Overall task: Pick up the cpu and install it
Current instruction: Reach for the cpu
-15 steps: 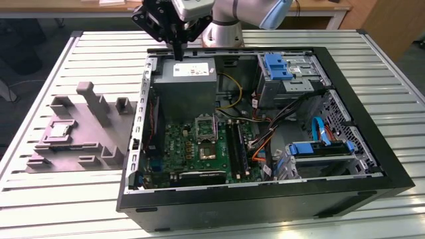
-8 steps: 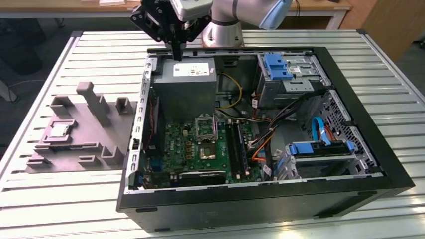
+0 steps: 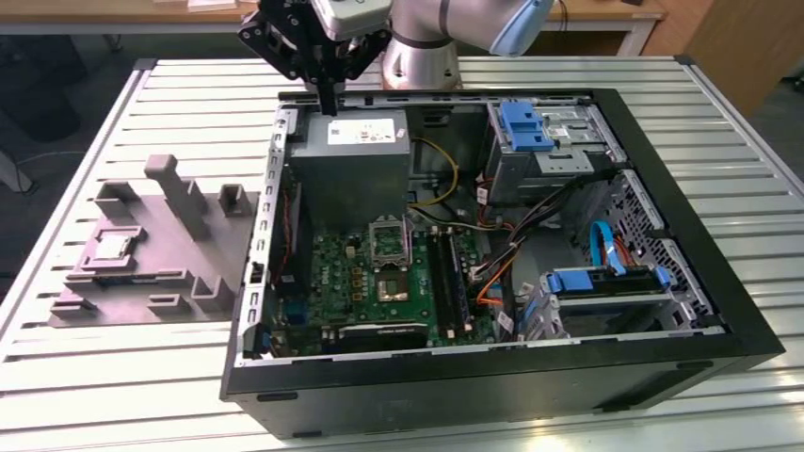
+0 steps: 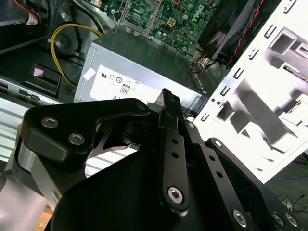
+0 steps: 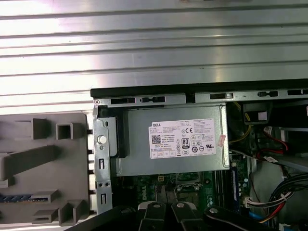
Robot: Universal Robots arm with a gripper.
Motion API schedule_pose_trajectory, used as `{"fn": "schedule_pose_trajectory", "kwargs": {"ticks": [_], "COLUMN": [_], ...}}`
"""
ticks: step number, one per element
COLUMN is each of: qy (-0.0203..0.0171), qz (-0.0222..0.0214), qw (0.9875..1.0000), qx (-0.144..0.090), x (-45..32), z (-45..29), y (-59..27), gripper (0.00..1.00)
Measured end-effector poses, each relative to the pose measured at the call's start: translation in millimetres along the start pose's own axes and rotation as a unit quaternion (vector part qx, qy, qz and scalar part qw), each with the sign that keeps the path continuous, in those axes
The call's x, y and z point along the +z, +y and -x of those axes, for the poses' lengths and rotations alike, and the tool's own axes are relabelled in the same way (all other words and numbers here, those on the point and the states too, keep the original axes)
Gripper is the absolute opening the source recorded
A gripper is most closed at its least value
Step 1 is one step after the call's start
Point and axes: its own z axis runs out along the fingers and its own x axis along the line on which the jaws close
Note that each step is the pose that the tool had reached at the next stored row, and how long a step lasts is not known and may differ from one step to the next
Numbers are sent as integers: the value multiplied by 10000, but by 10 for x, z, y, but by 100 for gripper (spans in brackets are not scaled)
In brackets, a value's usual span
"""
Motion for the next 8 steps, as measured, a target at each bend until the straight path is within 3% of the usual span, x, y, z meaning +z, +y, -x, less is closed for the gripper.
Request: {"fn": "schedule_pose_trajectory", "kwargs": {"ticks": [8], "qy": [0], "qz": [0], "qw": [10000], "qx": [0], "x": [0], "z": [-10], "y": [-1], "gripper": [11]}}
